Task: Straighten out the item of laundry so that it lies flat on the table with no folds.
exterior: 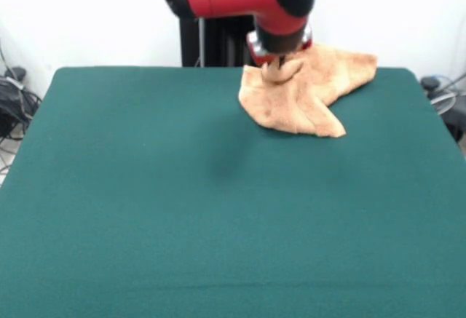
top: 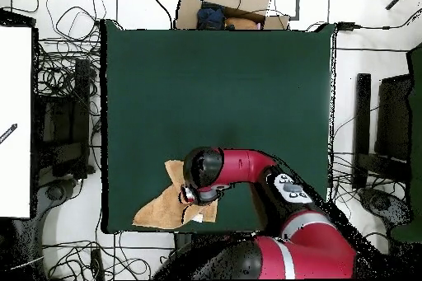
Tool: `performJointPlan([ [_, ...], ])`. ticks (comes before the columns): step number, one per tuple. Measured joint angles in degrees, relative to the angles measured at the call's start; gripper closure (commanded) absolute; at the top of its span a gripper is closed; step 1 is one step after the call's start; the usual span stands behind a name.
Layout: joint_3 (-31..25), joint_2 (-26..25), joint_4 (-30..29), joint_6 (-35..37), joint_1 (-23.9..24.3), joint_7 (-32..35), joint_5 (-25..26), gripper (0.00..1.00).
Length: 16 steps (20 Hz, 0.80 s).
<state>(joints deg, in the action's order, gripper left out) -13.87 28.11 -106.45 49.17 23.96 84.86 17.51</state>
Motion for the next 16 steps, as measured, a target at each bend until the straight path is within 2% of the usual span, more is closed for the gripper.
performJointPlan([
  [7, 0.0, -4.84, 6.06, 1.79, -0.04, 0.0, 0.0, 1.0],
  [16, -0.02, -9.8, 12.52, 7.83, -0.05, 0.0, -0.02, 1.0],
])
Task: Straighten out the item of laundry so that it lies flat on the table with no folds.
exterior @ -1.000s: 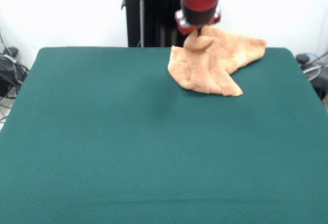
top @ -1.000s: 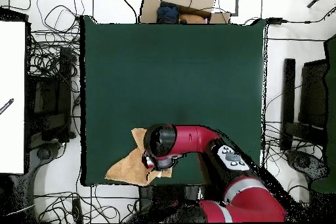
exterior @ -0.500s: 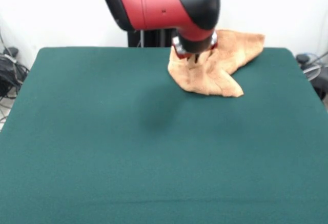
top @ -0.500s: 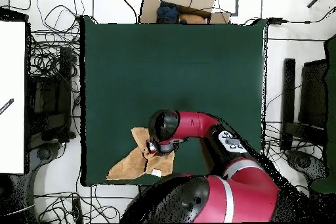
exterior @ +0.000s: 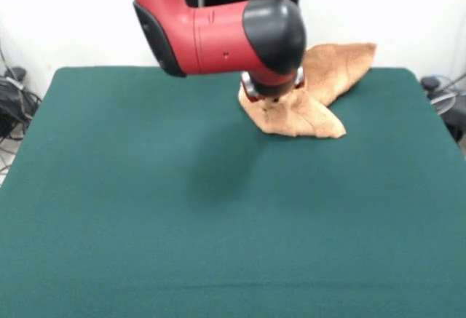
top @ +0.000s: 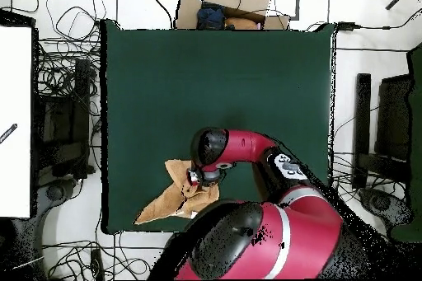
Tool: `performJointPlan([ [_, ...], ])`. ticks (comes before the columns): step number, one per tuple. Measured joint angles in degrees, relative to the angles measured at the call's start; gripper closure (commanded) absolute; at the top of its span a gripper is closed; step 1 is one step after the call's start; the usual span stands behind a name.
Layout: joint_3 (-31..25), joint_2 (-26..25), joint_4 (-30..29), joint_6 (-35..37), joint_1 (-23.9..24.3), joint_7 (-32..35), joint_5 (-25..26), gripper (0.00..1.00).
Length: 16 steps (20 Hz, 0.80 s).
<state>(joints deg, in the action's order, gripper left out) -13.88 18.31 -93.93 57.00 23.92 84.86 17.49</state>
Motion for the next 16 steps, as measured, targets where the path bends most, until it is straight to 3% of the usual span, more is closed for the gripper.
performJointPlan([
  [16, -0.21, -7.48, 12.71, 16.95, -0.58, 0.0, 0.02, 1.0],
])
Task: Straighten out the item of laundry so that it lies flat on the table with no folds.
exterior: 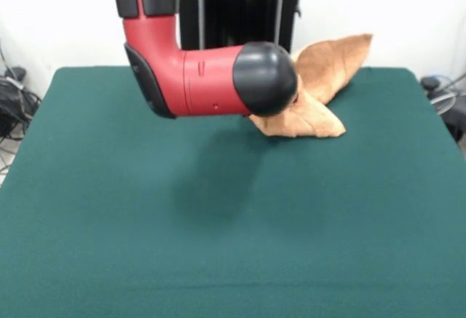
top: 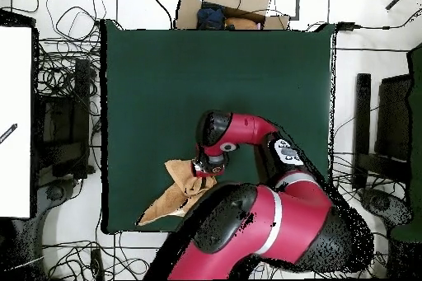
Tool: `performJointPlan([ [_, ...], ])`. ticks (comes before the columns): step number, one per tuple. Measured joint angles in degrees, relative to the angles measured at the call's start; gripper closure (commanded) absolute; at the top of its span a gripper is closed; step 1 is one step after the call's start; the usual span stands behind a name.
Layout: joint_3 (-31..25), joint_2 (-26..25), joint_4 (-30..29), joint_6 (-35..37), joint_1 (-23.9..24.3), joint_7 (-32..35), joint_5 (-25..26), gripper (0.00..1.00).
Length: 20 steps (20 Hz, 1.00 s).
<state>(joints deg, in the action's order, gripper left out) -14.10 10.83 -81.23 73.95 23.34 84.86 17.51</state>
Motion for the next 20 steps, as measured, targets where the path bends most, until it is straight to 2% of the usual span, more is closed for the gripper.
performJointPlan([
  [8, -0.46, -4.79, 8.06, 10.27, -1.05, 0.0, 0.97, 1.0],
  [20, -1.74, -9.35, 17.07, 20.44, -1.95, 0.0, 3.44, 1.0],
])
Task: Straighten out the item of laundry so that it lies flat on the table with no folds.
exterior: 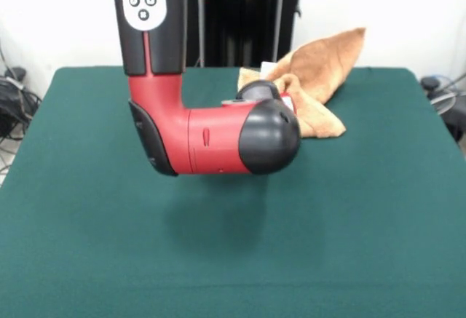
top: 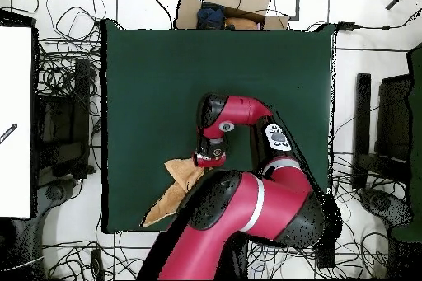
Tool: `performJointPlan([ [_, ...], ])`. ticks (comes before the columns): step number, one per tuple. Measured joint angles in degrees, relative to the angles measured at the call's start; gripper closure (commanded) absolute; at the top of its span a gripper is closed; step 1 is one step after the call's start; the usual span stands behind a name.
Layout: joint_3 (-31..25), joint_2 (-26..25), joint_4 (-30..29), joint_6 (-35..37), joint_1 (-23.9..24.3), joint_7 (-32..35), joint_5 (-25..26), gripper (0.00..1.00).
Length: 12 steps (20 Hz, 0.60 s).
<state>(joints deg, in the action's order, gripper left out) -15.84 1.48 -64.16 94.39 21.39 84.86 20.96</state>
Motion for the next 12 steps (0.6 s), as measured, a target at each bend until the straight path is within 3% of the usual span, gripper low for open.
performJointPlan([
  [12, -0.01, -1.69, 12.76, 5.42, -4.0, 0.0, 2.43, 1.0],
])
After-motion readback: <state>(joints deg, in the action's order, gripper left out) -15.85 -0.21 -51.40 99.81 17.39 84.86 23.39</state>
